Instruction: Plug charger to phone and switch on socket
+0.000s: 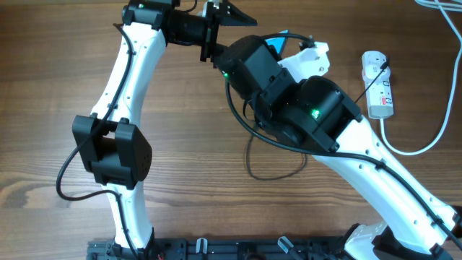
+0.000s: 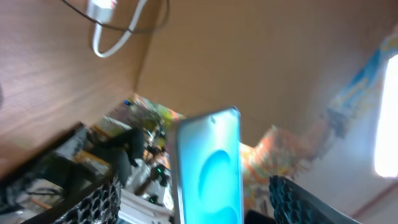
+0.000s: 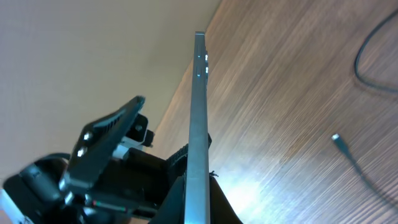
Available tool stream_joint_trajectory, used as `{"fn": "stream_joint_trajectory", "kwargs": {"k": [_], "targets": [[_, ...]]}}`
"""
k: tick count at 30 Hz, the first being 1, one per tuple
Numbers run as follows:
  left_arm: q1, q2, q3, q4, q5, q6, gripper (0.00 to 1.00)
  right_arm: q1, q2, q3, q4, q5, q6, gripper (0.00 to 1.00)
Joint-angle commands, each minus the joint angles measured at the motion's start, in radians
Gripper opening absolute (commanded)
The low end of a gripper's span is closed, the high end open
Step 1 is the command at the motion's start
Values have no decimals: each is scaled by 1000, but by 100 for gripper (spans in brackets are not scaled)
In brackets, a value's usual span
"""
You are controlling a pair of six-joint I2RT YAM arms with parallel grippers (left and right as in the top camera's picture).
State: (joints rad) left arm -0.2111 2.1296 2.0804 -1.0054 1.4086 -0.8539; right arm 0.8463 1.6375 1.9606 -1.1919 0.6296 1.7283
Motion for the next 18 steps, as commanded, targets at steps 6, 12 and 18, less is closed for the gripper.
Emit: {"fn": "stream_joint_trajectory", "kwargs": {"k": [6,12,18], "targets": [[0,-37,2,-1,169,-19,59,3,-26,21,49,-12,131,4],[0,-37,2,-2,169,-19,50,2,-26,21,101,-25,129,4],[-1,-37,2,-39,169,-18,50,-34,-25,21,163,-87,26,4]]}}
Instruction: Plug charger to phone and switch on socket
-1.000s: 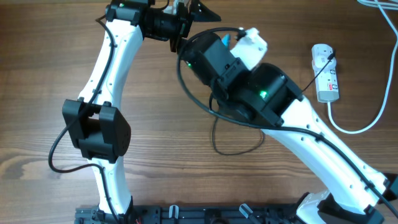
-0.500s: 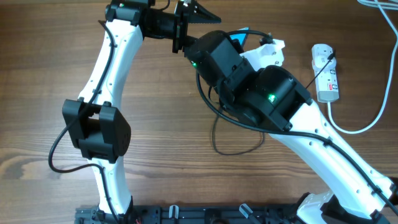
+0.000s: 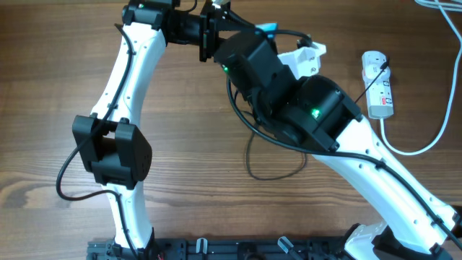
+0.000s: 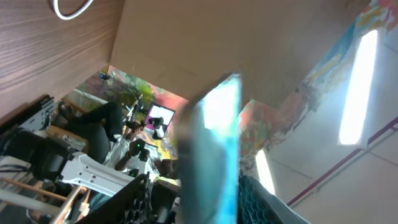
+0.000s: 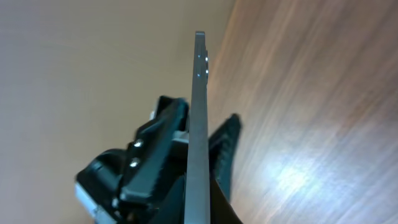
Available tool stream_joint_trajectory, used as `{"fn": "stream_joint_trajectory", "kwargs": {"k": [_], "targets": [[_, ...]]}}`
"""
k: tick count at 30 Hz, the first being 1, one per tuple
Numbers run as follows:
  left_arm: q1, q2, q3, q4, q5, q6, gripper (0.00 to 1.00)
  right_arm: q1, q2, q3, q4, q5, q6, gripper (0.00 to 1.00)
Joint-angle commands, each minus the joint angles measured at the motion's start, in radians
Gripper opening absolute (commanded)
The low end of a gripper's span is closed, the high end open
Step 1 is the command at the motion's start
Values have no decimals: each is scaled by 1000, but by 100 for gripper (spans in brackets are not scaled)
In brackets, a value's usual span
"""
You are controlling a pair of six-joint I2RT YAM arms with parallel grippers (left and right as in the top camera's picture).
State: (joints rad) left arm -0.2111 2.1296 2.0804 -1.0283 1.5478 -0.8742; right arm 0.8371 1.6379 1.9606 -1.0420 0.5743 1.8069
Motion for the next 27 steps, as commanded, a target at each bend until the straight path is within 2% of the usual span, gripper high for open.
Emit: {"fn": "stream_joint_trajectory", "kwargs": {"k": [1,4,8,20,27], "targets": [[-1,-37,2,-17,29,2,49,-33,-26,21,13,-51,-50,4],[-1,-37,2,-32,30,1,43,-50,-25,21,12,-97,-42,4],[-1,-37,2,-43,30,1,38,-55,-25,21,-9,-122,38,4],[-1,-37,2,-43,30,-29,38,-61,-25,18,-6,-151,53,4],[-1,-37,2,-43,30,-29,27,-66,-24,10,-1,-158,56,4]]}}
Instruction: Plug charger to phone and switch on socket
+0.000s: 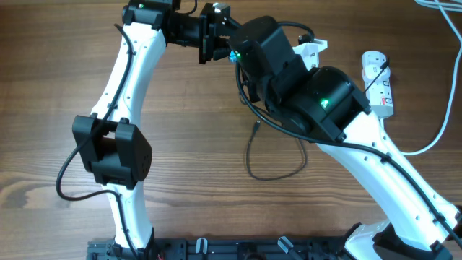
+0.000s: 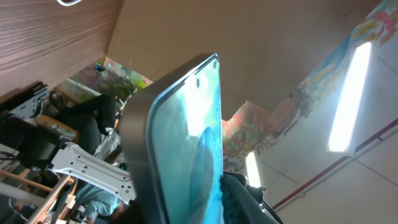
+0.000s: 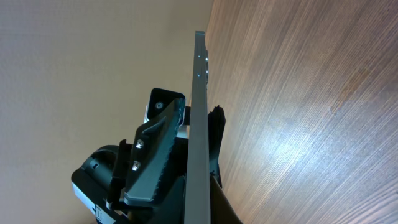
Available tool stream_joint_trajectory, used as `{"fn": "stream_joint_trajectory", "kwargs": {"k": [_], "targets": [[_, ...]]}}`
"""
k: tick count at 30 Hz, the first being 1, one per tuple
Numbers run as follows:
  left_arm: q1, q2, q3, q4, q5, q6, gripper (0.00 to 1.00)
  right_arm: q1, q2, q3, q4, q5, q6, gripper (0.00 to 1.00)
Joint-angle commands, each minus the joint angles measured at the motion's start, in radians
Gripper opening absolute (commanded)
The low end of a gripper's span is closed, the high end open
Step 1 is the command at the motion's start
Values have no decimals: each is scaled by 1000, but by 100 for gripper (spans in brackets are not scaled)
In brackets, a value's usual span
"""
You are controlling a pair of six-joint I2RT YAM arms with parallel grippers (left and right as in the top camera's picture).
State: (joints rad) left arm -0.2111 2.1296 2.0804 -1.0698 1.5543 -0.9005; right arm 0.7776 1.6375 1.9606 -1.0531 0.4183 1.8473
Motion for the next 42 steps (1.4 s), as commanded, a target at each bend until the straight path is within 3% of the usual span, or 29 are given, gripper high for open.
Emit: {"fn": "stream_joint_trajectory", "kwargs": {"k": [1,10,12,14,19,23,30,32,33,38,42], "targets": [[-1,-37,2,-1,23,-2,25,-7,-23,10,10,-2,15,4],[-1,-37,2,-1,23,-2,10,-7,-23,10,6,-17,11,8],[-1,-37,2,-1,23,-2,5,-7,-23,10,5,-17,10,15],[-1,-37,2,-1,23,-3,4,-7,-23,10,3,-17,10,29],[0,-37,2,-1,23,-2,4,-7,-26,10,3,-8,-113,80],[12,-37,2,2,-10,7,4,-7,-53,10,0,14,-406,96],[83,-37,1,-44,-369,159,4,-73,-124,10,-68,-105,-917,100],[107,-37,1,-127,-568,188,4,-117,-124,9,-144,-161,-1043,100],[122,-37,1,-186,-749,188,4,-146,-111,8,-219,-160,-1078,100],[143,-37,1,-299,-1136,191,4,-163,-60,-45,-320,-158,-1086,99],[143,-37,1,-338,-1208,196,4,-162,-4,-143,-282,-169,-1062,100]]}}
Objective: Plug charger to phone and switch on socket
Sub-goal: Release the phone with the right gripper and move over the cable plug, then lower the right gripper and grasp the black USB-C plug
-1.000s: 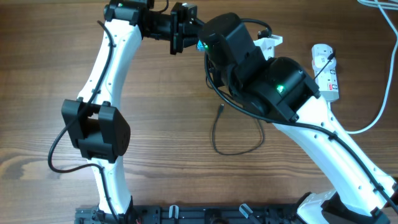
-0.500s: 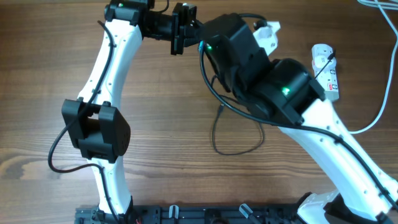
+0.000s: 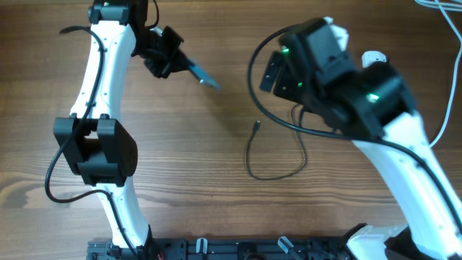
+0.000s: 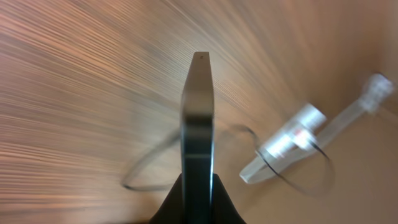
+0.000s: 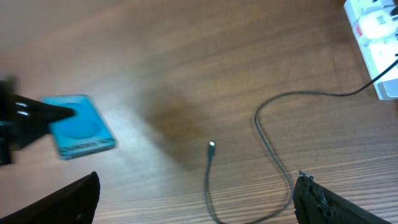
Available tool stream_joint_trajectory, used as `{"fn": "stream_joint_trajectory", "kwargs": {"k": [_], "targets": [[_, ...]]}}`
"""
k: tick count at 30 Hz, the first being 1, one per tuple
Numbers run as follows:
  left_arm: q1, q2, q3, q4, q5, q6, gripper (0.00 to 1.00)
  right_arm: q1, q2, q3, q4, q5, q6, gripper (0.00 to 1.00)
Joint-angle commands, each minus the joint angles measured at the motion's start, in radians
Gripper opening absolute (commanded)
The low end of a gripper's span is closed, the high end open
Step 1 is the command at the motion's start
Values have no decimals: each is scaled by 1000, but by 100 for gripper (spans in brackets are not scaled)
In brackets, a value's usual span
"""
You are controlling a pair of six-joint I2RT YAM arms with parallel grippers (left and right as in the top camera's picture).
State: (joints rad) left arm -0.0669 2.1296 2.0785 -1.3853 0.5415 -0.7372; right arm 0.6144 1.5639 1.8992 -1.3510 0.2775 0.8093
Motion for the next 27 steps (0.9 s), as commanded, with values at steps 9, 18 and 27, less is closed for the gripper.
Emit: {"fn": "stream_joint_trajectory", "kwargs": {"k": [9,18,27], "targets": [[13,-37,3,-42,-368,64,4,0,258,-232,131,-250,34,63],[15,-37,2,-53,-375,64,4,0,444,-239,130,-271,65,37],[15,-37,2,-60,-376,64,4,-1,527,-332,220,-323,66,28]]}}
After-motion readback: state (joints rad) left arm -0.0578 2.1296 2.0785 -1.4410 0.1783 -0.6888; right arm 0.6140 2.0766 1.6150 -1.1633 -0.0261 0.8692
